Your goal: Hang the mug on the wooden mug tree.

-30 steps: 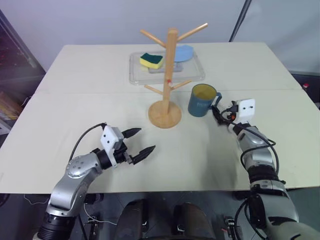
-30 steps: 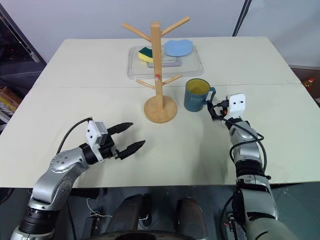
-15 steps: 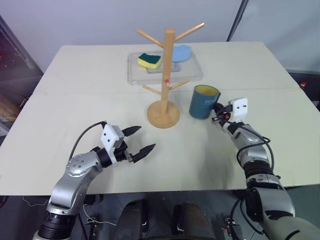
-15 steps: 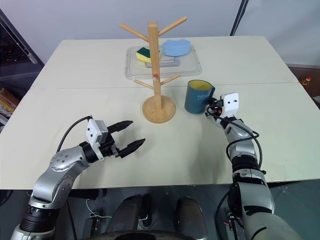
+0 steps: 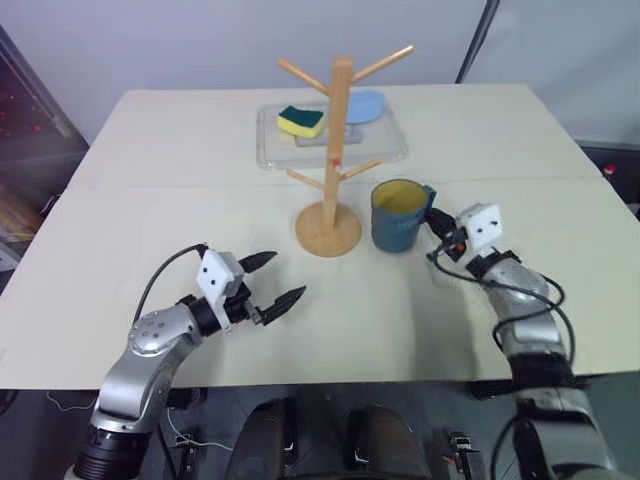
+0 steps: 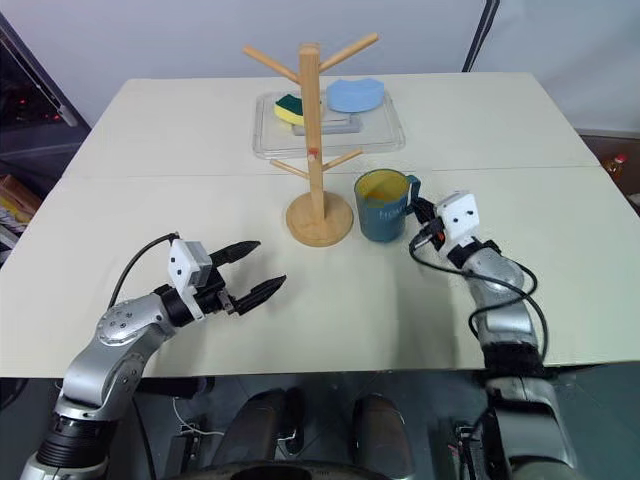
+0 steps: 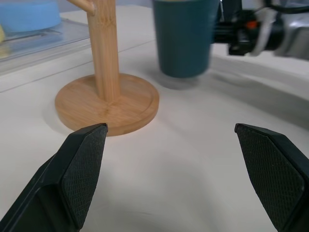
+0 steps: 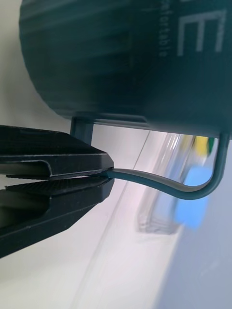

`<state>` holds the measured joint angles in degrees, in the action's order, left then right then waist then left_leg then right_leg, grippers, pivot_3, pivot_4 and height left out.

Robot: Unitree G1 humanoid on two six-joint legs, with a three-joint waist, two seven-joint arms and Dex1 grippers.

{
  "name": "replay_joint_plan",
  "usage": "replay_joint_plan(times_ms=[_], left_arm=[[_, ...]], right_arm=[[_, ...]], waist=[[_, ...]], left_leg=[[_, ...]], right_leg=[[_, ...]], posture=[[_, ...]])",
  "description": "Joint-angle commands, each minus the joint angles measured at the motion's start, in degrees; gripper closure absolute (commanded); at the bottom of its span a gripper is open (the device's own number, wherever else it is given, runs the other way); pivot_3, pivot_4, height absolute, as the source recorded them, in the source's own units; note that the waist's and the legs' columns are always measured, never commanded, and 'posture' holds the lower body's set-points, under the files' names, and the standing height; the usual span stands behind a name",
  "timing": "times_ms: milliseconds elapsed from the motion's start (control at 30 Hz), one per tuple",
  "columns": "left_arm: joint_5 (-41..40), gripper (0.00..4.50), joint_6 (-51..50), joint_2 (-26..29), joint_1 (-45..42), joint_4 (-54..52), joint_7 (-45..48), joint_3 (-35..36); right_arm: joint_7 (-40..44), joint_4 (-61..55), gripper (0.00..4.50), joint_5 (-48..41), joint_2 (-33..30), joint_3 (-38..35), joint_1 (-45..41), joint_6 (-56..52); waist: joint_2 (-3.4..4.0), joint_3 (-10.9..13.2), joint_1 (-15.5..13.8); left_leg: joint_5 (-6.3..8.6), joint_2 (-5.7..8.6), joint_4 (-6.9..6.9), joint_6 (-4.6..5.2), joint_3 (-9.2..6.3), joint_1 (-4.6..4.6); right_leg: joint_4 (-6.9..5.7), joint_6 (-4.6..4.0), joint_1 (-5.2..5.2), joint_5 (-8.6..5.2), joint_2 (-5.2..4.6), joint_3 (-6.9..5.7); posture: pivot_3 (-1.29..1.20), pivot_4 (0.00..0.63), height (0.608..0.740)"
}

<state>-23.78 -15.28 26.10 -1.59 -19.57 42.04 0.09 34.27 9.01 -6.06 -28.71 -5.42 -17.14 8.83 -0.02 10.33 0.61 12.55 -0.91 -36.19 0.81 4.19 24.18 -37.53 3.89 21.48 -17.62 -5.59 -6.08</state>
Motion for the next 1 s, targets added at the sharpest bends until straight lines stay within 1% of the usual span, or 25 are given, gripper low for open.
replay_joint_plan(times_ms=[33, 167, 267, 367, 500, 733, 833, 1000], left_arm=[[0.1, 0.00, 2.0, 0.9, -0.5, 1.2, 0.0, 2.7], [0.5, 0.00, 3.8, 1.6, -2.1, 4.6, 0.2, 4.4], [0.4, 0.00, 4.8, 2.2, -3.2, 7.0, 1.0, 5.6], [0.3, 0.00, 5.6, 2.7, -3.8, 8.3, 1.7, 6.1], [0.1, 0.00, 6.0, 2.8, -3.8, 8.3, 2.3, 6.6], [-2.5, 0.00, 5.3, 3.0, -2.9, 5.3, 3.5, 7.5], [-6.1, 0.00, 2.7, 3.6, -2.6, 1.7, 4.3, 8.3], [-12.0, 0.00, -2.6, 6.7, -3.5, -4.1, 5.0, 10.5]], right_arm=[[1.2, -16.2, 4.45, 2.6, -3.3, 1.9, 3.2, -2.3], [1.0, -28.4, 4.45, 7.0, -5.6, 4.8, 3.4, -7.5], [-0.3, -35.9, 4.45, 8.9, -4.4, 7.3, -0.3, -15.0], [-1.3, -40.0, 4.45, 12.4, -3.0, 10.9, -4.7, -21.6], [-2.4, -41.3, 4.45, 15.7, -1.5, 13.4, -10.1, -27.3], [-1.6, -41.4, 4.45, 17.6, -1.7, 15.0, -13.4, -30.7], [-1.2, -40.5, 4.45, 18.0, -2.0, 15.6, -14.4, -31.2], [-0.8, -38.8, 4.45, 19.0, -1.5, 17.1, -15.7, -31.5]], waist=[[0.01, 0.0, 0.2], [0.01, 0.0, 0.1], [-0.01, 0.0, -0.1], [-0.02, 0.0, -0.1], [-0.04, 0.0, -0.1], [-0.05, 0.0, 0.0], [-0.06, 0.0, 0.1], [-0.06, 0.0, 0.1]], left_leg=[[0.00, -0.01, 0.00, 0.00, 0.01, 0.00], [0.00, -0.06, 0.00, -0.01, 0.03, -0.04], [0.00, -0.05, -0.01, -0.01, 0.04, 0.01], [0.00, -0.05, -0.02, -0.02, 0.03, 0.04], [0.00, -0.04, -0.02, -0.02, 0.03, 0.11], [0.00, -0.02, -0.01, -0.01, 0.04, 0.17], [0.00, -0.02, -0.01, -0.02, 0.04, 0.17], [-0.01, -0.03, -0.01, -0.02, 0.04, 0.16]], right_leg=[[0.00, 0.00, 0.02, 0.00, 0.01, 0.01], [-0.01, 0.00, 0.04, 0.00, 0.04, 0.03], [-0.01, 0.00, 0.09, 0.00, 0.02, 0.04], [-0.01, 0.00, 0.10, 0.00, 0.01, 0.03], [-0.01, -0.01, 0.18, 0.00, 0.00, 0.04], [0.00, -0.01, 0.22, 0.01, 0.00, 0.03], [-0.01, -0.01, 0.23, 0.01, 0.00, 0.03], [-0.02, -0.01, 0.23, 0.01, 0.01, 0.03]], posture=[[0.00, 0.150, 0.740], [0.00, 0.150, 0.740], [0.00, 0.150, 0.740], [0.00, 0.150, 0.740], [0.00, 0.150, 0.740], [0.00, 0.150, 0.740], [0.00, 0.150, 0.740], [0.00, 0.150, 0.740]])
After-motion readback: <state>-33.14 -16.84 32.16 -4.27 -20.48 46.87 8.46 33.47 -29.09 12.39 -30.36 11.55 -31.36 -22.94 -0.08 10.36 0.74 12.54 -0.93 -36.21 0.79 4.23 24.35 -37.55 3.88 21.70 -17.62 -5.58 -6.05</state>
